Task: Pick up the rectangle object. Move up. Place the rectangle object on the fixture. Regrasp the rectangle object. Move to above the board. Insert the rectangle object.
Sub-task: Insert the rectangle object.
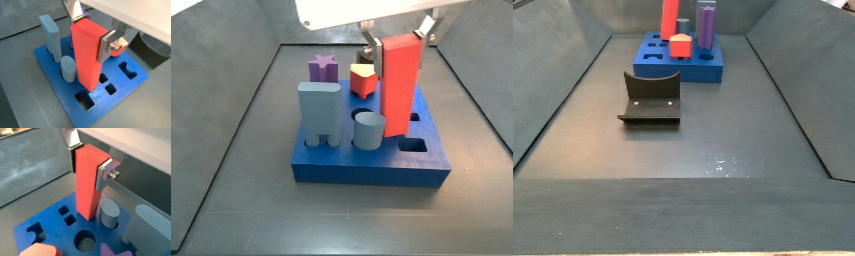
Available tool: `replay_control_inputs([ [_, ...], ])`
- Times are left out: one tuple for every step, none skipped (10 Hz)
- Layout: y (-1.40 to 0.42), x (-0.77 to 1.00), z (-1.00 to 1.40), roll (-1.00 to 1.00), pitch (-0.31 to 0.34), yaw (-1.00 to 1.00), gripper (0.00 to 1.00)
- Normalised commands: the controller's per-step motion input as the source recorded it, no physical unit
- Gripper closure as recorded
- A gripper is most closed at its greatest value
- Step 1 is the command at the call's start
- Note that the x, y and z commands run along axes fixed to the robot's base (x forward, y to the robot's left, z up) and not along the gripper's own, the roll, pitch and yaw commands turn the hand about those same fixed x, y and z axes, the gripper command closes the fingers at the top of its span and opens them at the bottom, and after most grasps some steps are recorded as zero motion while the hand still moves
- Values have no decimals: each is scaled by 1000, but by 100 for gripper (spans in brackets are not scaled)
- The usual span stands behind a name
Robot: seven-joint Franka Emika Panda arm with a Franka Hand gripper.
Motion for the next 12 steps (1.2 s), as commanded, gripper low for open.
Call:
replay_control_inputs([
  [-60, 257, -200, 500, 54, 289, 100],
  [-109, 894, -294, 366, 253, 0, 100],
  [-14, 920, -474, 197, 311, 6, 100],
  [26, 777, -466, 126, 354, 0, 100],
  [23, 489, -526, 190, 283, 0, 100],
  [0, 0, -46, 0, 0, 0, 100],
  [269, 169, -97, 69, 401, 97, 100],
  [209, 174, 134, 214, 500, 86, 100],
  [171, 269, 126, 207, 500, 111, 100],
  [109, 411, 0, 113, 500, 37, 100],
  [0, -63, 0, 0, -50, 0, 100],
  [0, 0, -9, -7, 0, 0, 100],
])
